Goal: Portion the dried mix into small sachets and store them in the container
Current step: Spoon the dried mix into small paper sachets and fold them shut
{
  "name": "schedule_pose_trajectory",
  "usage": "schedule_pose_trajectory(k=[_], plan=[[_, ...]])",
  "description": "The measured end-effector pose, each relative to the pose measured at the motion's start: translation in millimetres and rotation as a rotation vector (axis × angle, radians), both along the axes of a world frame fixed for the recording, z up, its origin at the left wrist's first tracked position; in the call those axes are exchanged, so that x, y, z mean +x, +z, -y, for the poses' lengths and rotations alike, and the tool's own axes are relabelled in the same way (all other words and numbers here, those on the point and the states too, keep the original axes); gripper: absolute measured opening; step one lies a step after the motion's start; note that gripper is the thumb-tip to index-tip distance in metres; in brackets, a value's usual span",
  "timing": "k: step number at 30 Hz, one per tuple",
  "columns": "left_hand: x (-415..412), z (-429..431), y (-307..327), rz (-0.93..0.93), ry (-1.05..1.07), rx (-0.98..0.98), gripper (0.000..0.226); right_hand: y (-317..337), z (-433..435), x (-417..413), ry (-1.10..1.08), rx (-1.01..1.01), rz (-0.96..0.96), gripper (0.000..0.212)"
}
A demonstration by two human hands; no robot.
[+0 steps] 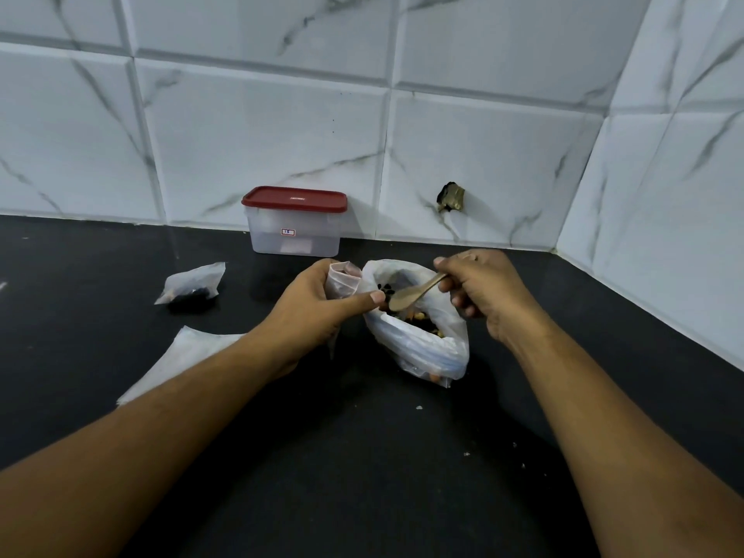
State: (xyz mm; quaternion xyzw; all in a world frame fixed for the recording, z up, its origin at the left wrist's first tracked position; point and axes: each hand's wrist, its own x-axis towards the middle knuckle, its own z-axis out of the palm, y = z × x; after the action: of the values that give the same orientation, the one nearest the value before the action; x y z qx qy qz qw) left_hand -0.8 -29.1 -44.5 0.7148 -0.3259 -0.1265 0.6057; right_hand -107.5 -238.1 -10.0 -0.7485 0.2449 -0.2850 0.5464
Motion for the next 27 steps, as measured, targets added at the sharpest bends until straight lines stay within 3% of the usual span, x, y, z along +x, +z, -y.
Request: schedule_pose_trajectory(k=[4, 11, 13, 16, 22, 27], plan=[[0.2, 0.7, 0.4, 0.013, 0.016, -0.015, 0.053, -6.3, 7.2, 2.9, -0.018, -0.052, -0.083, 0.022], [-3.1, -1.4, 6.5, 0.042, 0.046, -0.02, 0.073, -3.8, 10.9, 0.4, -0.143, -0.424, -0.309, 0.065], [-4.5, -2.2, 8.2, 0.037, 0.053, -0.026, 0.078, -1.3, 6.3, -0.2, -0.199, -0.606, -0.338, 0.065], [-5.1, -1.8, 9.3, 0.017, 0.065, -0.037, 0.077, 5.1, -8.2, -2.1, -0.235, -0.835, -0.202, 0.052], [-5.5, 0.3, 11.9, -0.091, 0.068, -0.129, 0.072, 13.9, -43.6, -3.6, 0.001, -0.943, 0.123, 0.024], [-2.1, -2.7, 20.5, -0.176, 0.007, -0.218, 0.109, 7.2, -71.8, -2.8, 0.324, -0.858, 0.071, 0.036]])
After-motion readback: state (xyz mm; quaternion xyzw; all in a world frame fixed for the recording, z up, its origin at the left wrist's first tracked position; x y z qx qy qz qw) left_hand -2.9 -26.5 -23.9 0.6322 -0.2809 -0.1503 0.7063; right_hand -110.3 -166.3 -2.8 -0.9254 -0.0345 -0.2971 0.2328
